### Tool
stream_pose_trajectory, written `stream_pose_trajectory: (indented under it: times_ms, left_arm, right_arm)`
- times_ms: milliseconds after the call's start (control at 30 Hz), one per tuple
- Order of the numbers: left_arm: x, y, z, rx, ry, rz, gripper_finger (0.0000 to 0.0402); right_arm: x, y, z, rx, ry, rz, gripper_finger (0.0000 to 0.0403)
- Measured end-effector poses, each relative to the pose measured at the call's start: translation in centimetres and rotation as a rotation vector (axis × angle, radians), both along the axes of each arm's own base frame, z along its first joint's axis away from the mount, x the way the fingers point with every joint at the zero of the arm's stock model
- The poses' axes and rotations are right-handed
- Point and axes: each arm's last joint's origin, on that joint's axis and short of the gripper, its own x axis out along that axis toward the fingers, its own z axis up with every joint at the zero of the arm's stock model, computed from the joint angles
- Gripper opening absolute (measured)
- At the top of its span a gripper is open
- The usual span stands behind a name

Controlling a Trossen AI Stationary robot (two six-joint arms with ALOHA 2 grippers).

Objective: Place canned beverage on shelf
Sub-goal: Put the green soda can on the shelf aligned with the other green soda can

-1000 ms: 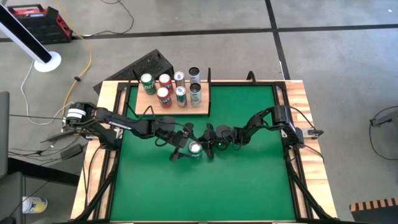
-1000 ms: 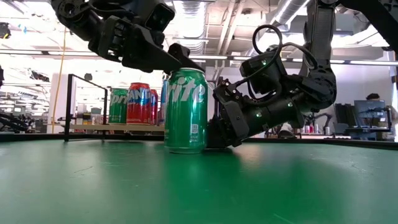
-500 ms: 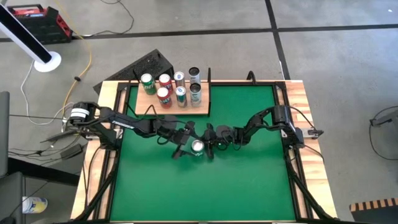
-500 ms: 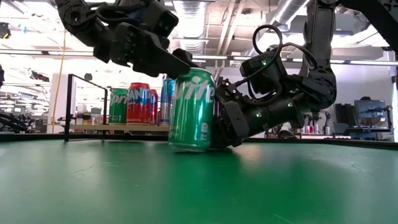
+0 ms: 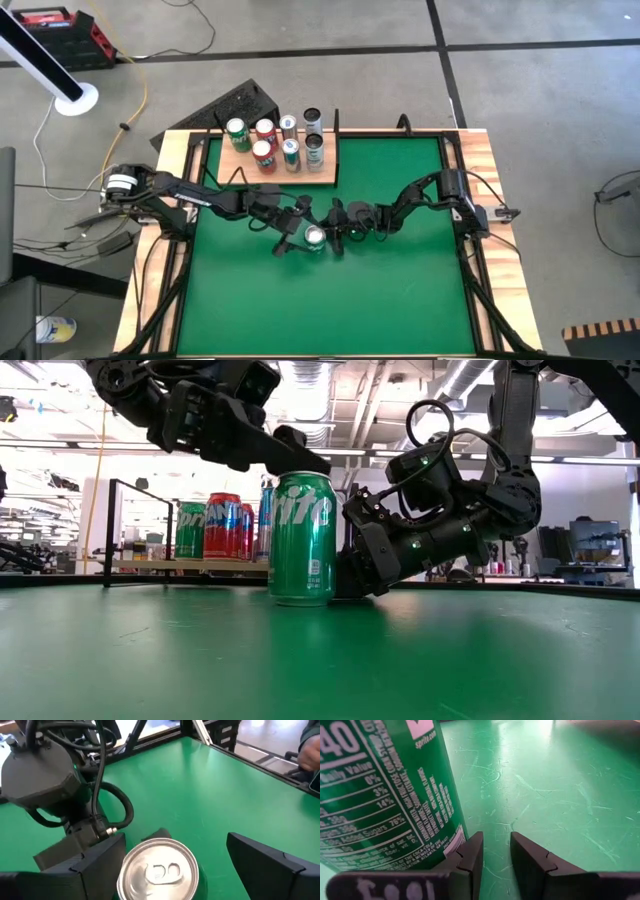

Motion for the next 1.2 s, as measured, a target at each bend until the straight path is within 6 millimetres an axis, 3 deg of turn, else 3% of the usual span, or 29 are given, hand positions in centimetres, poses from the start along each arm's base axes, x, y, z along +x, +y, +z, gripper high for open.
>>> stream_pose_trajectory:
  times_ms: [1200]
  left_arm:
    - [0.2,0.2,-1.3,0.018,0.083,0.061,0.0334]
  right_arm:
    - [0.0,0.0,0.0,0.002,-0.002,-0.003,0.0122]
